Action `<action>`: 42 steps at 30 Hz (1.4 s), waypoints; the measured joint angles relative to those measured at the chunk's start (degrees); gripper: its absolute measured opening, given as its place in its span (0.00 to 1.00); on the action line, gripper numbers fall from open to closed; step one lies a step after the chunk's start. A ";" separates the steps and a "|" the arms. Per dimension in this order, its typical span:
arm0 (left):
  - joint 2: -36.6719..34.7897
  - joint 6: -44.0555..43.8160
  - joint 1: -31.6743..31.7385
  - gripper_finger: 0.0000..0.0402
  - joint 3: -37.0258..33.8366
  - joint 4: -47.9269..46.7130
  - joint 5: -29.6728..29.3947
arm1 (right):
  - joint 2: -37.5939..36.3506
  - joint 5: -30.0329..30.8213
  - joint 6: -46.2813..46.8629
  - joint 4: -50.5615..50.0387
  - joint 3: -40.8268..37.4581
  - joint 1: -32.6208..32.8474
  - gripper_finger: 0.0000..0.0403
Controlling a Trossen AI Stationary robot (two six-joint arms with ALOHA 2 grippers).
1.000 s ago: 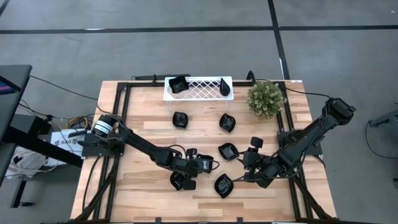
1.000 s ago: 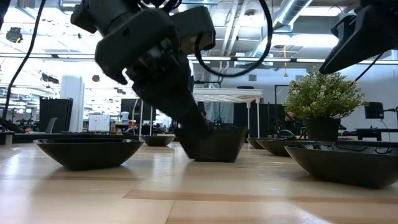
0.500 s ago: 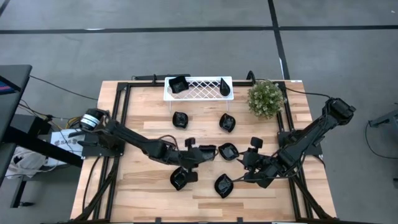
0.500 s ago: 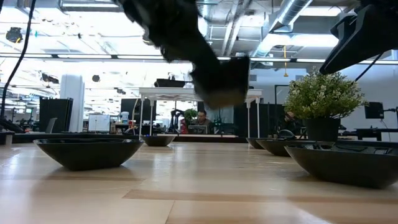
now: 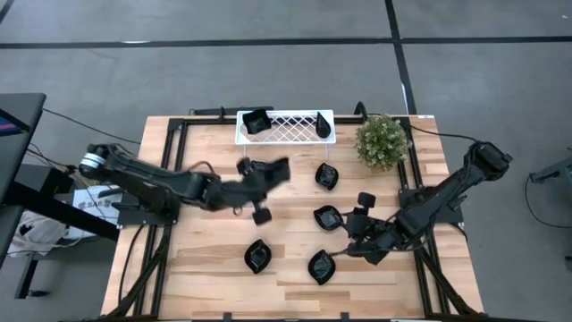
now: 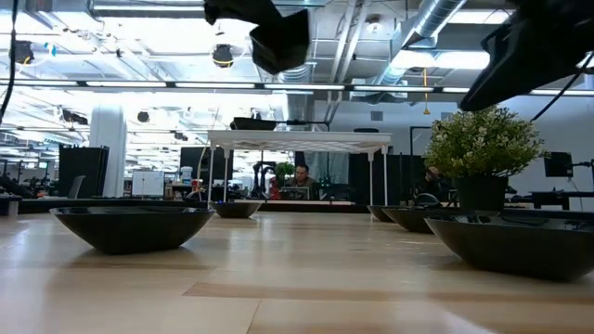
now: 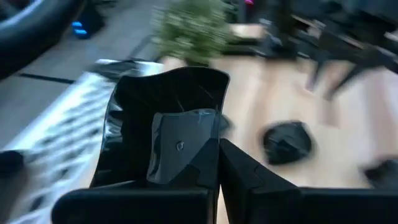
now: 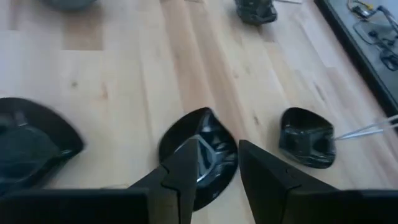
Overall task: Pick & Place Mini shaped plates
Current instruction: Stack the distorted square plate on top of the distorted square plate on the shelf
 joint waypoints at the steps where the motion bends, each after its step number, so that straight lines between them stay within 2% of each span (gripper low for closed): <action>1: -1.12 -0.01 0.87 0.02 0.00 -0.63 -0.88 | 0.00 0.02 -0.47 0.16 0.00 -0.97 0.28; 8: -7.61 4.93 9.46 0.02 0.00 -5.09 -1.21 | 0.00 0.02 -8.99 5.47 0.00 -9.35 0.28; 17: -9.71 17.98 23.13 0.02 0.00 -6.03 8.10 | 0.00 -4.73 -20.09 15.09 0.00 -21.75 0.28; 23: -9.71 24.08 32.72 0.03 0.00 -6.06 13.88 | -0.02 -7.68 -20.25 16.63 0.00 -28.35 0.28; 28: -9.62 25.72 39.61 0.02 -2.72 -5.10 21.84 | 0.00 -10.55 -20.21 16.67 0.00 -31.60 0.28; 34: -9.58 25.92 41.69 0.03 -7.58 -2.32 23.00 | 0.00 -10.54 -20.13 16.69 0.00 -34.14 0.28; 42: -9.04 27.39 41.27 0.02 -9.60 5.46 23.69 | 0.00 -10.66 -20.13 17.80 0.00 -36.66 0.28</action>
